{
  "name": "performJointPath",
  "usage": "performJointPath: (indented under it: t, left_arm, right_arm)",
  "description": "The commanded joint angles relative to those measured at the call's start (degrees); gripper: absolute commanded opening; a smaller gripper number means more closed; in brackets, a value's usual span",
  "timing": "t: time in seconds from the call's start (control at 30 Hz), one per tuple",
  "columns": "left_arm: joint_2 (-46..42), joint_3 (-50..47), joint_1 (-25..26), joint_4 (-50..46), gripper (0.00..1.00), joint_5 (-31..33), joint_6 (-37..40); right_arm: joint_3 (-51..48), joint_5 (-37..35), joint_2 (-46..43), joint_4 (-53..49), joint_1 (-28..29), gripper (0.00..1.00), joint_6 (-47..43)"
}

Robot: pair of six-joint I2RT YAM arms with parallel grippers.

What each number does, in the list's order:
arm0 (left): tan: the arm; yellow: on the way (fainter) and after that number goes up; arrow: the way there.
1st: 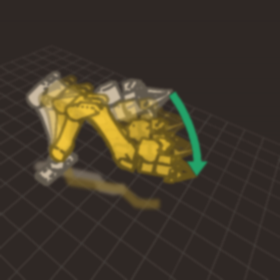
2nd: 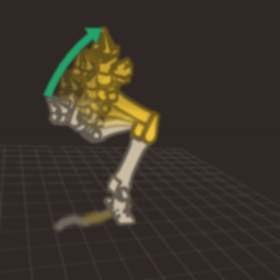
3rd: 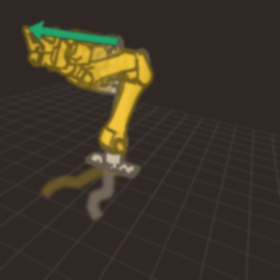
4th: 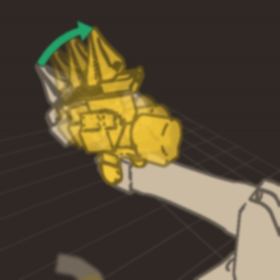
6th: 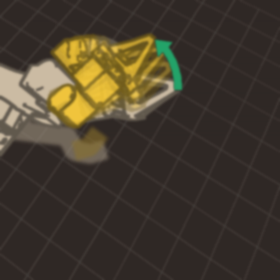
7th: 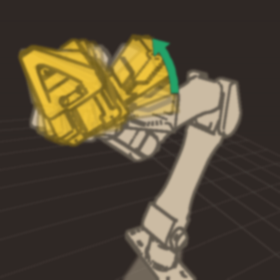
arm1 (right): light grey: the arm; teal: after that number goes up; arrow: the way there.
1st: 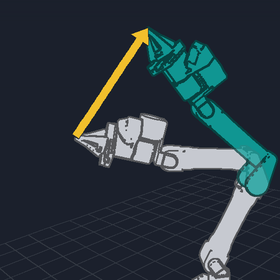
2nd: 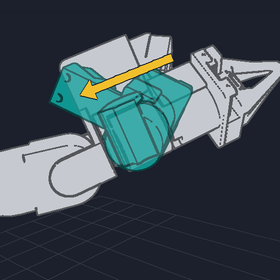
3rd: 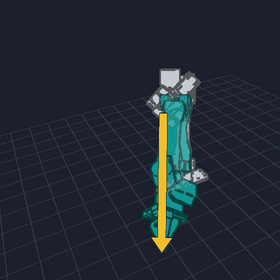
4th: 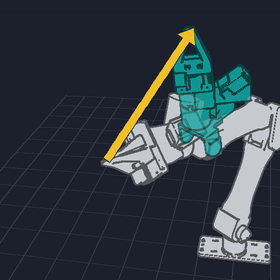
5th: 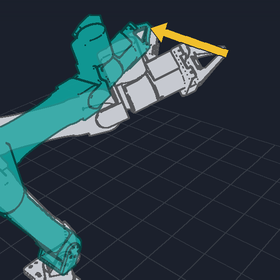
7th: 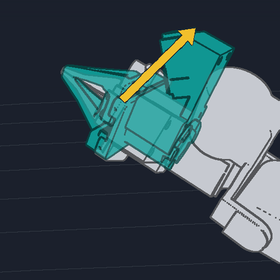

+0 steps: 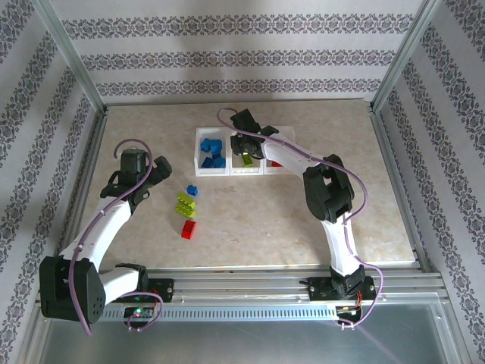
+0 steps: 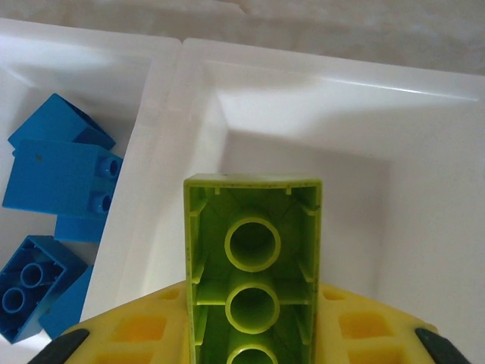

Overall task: Sort the legos into containers by color
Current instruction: Place the lego in the container.

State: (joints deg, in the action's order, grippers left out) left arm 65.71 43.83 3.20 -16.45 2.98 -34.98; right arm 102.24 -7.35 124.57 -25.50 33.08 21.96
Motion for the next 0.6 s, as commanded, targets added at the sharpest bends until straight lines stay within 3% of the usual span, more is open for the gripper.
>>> performJointPath:
  t: [0.0,0.2,0.33,0.57]
  left_arm:
    - [-1.14,0.02,-0.83,-2.27,1.0,-0.51,0.27]
    - [-1.11,0.02,-0.83,-2.54,1.0,-0.63,0.27]
    - [-1.08,0.08,-0.83,-2.71,1.0,-0.69,0.35]
    - [-1.11,0.28,-0.83,-2.95,1.0,-0.94,0.35]
  right_arm:
    - [1.79,2.21,1.86,-1.05,-0.98,0.26,1.42]
    - [2.35,3.67,3.69,-0.87,-1.36,0.29,1.29]
    - [2.48,3.71,4.18,-0.87,-1.49,0.4,1.21]
    - [2.42,3.53,3.93,-0.89,-1.77,0.47,0.94]
